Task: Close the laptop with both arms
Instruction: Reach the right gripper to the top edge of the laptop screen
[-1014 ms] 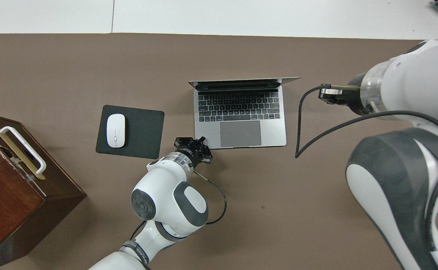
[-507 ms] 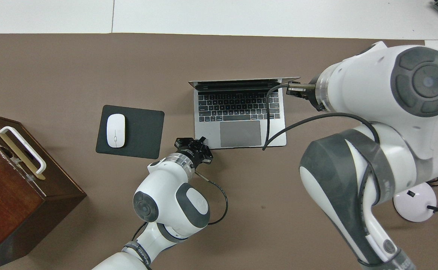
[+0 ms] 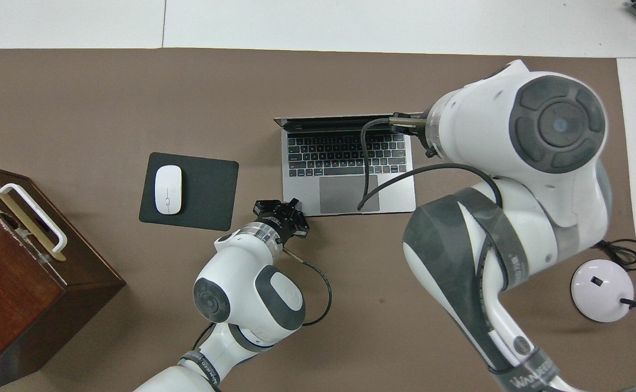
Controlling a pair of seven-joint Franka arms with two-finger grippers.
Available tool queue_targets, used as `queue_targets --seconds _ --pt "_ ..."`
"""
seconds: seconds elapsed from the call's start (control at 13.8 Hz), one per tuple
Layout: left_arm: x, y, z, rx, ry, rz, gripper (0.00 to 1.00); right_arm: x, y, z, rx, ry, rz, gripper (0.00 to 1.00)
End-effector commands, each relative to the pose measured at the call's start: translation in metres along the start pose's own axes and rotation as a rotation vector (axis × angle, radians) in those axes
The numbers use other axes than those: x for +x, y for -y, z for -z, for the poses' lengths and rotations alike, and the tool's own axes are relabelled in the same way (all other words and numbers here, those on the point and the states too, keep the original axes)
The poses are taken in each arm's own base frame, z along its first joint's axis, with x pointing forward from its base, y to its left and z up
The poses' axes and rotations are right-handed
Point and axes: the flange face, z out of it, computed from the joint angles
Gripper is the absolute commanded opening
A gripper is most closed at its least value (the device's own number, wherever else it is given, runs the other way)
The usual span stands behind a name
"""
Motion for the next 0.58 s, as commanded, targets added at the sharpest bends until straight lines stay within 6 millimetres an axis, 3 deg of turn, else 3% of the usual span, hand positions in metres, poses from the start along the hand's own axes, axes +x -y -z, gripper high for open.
queue_targets --seconds 0.0,0.14,0.29,0.51 --pt "0.028 -0.001 -0.022 -0.013 -0.064 0.022 0.0 0.014 0.008 -0.009 -0.016 -0.036 0.0 0.0" --pt "0.028 -0.002 -0.023 -0.015 -0.063 0.022 0.0 0.025 0.014 -0.011 -0.018 -0.057 0.008 0.0" --pt "0.028 -0.001 -0.023 -0.015 -0.065 0.021 0.0 0.019 0.034 -0.018 -0.026 -0.062 0.048 0.0" --pt "0.029 0.0 -0.024 -0.014 -0.066 0.018 0.0 0.028 0.043 -0.024 -0.018 -0.072 0.05 0.0"
